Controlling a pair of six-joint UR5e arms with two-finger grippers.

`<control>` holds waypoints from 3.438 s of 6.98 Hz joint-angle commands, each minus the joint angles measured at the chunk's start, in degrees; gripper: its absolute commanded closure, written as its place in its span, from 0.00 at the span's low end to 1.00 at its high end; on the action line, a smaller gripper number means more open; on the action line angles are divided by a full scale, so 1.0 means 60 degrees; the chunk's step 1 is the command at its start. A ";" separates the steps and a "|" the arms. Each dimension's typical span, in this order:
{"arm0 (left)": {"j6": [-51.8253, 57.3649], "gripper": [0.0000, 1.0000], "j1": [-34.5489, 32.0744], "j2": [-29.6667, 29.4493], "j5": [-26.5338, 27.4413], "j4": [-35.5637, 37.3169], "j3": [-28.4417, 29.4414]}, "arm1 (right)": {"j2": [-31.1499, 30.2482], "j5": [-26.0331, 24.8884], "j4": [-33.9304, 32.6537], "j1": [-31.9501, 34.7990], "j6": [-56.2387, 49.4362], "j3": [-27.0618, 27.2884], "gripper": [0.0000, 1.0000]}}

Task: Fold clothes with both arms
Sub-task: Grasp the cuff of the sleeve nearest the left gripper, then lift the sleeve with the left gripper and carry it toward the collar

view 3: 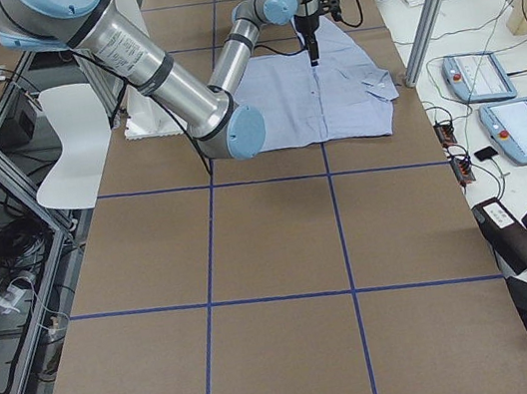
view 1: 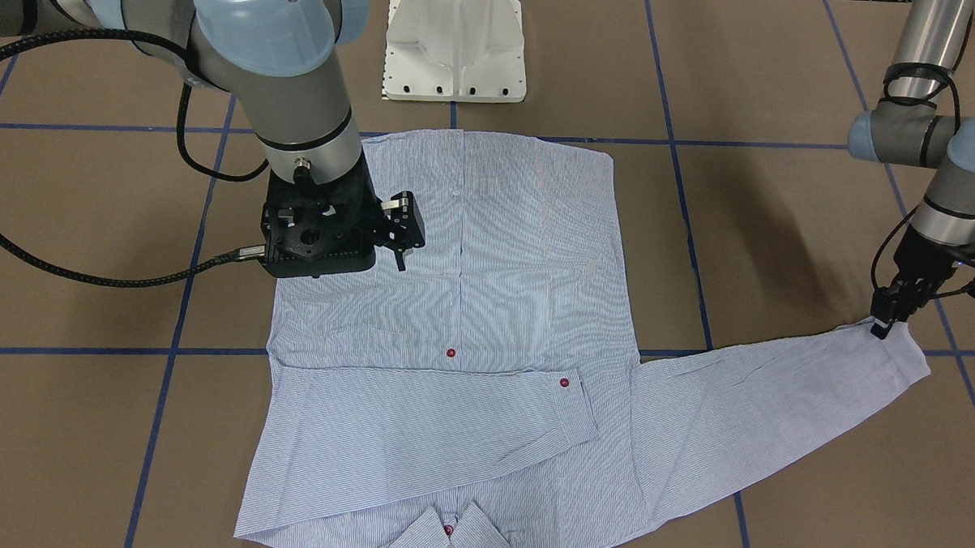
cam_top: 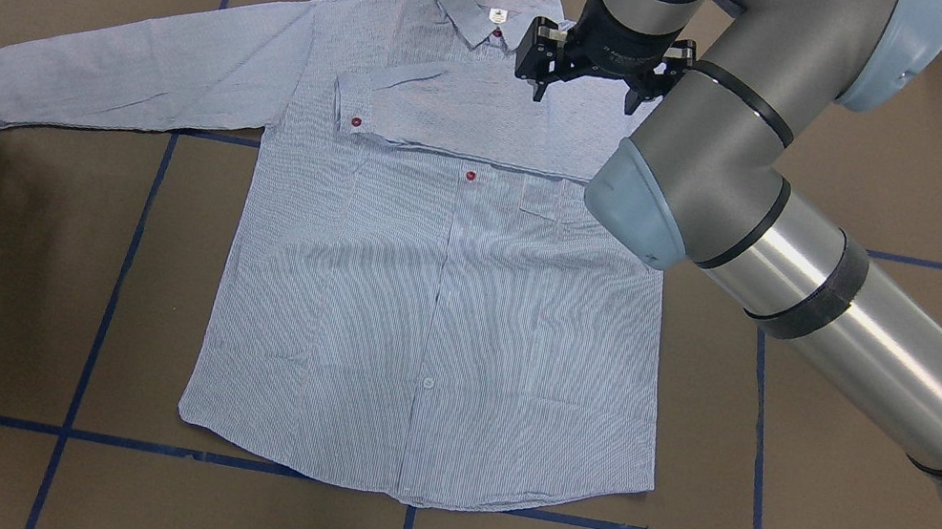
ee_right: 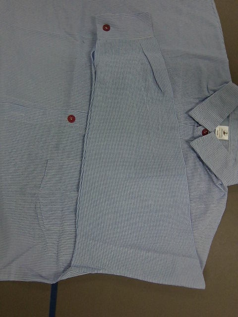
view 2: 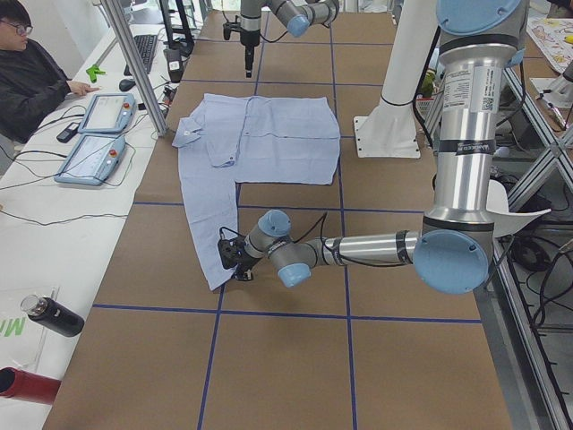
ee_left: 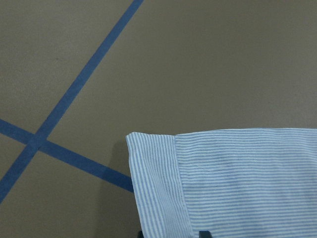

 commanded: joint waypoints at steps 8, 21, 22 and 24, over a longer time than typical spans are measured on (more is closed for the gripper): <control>0.0050 0.81 -0.0071 0.0139 -0.0033 0.0073 -0.0442 | -0.0146 -0.0014 0.0219 -0.0017 0.0062 0.0002 0.01; -0.0096 1.00 -0.0598 -0.5008 -0.1454 0.9952 -0.6041 | -0.3291 0.0337 0.0087 0.0875 -0.0418 0.2489 0.01; -0.0111 1.00 -0.0569 -0.5321 -0.1454 0.9903 -0.5691 | -0.3716 0.0367 0.0087 0.1007 -0.0566 0.2739 0.00; -0.0227 1.00 -0.0263 -0.6725 -0.1410 0.9902 -0.4330 | -0.4420 0.1081 0.0102 0.1547 -0.1137 0.2829 0.00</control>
